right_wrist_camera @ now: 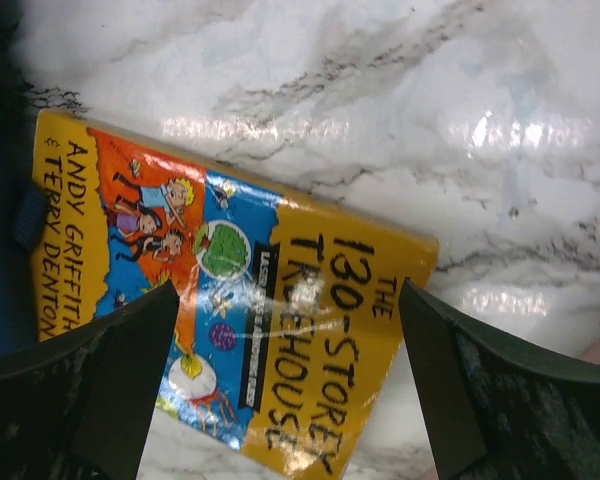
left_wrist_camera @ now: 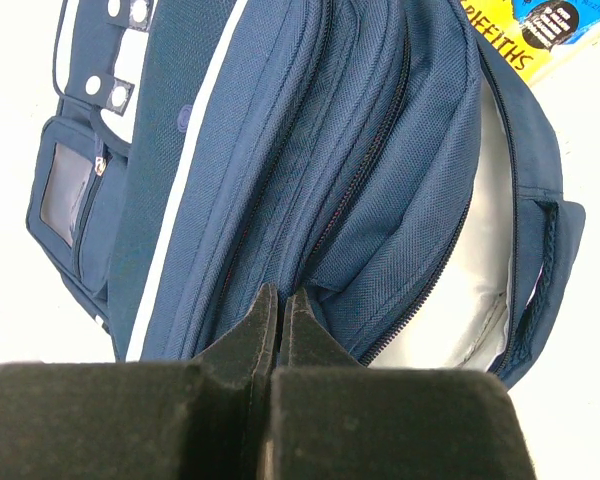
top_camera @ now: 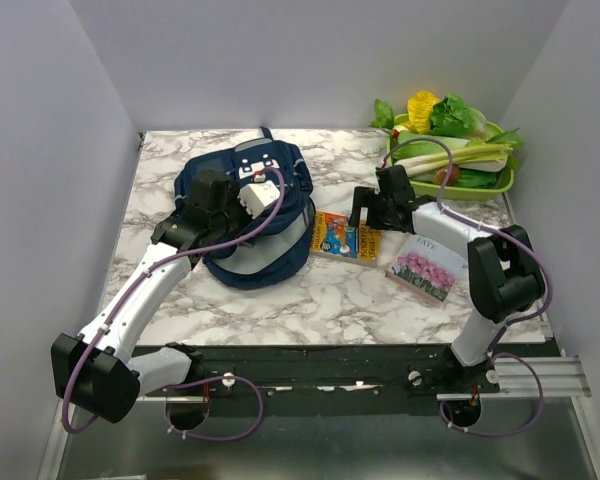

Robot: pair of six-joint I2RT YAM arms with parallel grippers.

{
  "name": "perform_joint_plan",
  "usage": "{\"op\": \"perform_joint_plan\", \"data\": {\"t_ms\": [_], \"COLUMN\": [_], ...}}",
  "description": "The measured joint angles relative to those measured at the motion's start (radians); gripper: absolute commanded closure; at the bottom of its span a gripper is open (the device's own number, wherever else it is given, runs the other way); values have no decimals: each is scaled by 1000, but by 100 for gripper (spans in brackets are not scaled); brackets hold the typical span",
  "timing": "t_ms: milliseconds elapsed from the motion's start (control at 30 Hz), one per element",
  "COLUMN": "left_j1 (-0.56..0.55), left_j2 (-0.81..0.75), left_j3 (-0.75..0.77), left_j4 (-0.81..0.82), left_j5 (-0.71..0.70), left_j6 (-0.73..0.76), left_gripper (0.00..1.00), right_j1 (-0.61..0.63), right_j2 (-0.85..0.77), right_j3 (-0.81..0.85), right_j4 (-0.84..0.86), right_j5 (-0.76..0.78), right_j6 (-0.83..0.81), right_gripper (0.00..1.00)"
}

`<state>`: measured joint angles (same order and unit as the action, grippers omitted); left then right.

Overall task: Pack the student bag
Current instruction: Pick up the book from the center of the board.

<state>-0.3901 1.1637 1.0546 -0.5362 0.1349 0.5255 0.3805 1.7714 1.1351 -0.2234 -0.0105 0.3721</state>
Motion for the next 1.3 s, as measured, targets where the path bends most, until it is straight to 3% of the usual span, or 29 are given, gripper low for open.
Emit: {"op": "perform_joint_plan", "data": {"t_ms": [267, 500, 967, 1300], "left_j1": [0, 0, 0, 0], "left_j2": [0, 0, -1, -1], "left_j3": [0, 0, 0, 0], "left_j4": [0, 1, 1, 3], "left_j5": [0, 0, 0, 3], "left_j6": [2, 6, 13, 17], "left_gripper": [100, 100, 100, 100], "right_j1": [5, 66, 98, 98], "right_j2": [-186, -281, -205, -203], "right_j3": [-97, -276, -280, -296], "right_j4": [-87, -62, -66, -56], "right_j5": [54, -45, -62, -15], "right_j6": [132, 323, 516, 569], "right_gripper": [0, 0, 0, 3]}}
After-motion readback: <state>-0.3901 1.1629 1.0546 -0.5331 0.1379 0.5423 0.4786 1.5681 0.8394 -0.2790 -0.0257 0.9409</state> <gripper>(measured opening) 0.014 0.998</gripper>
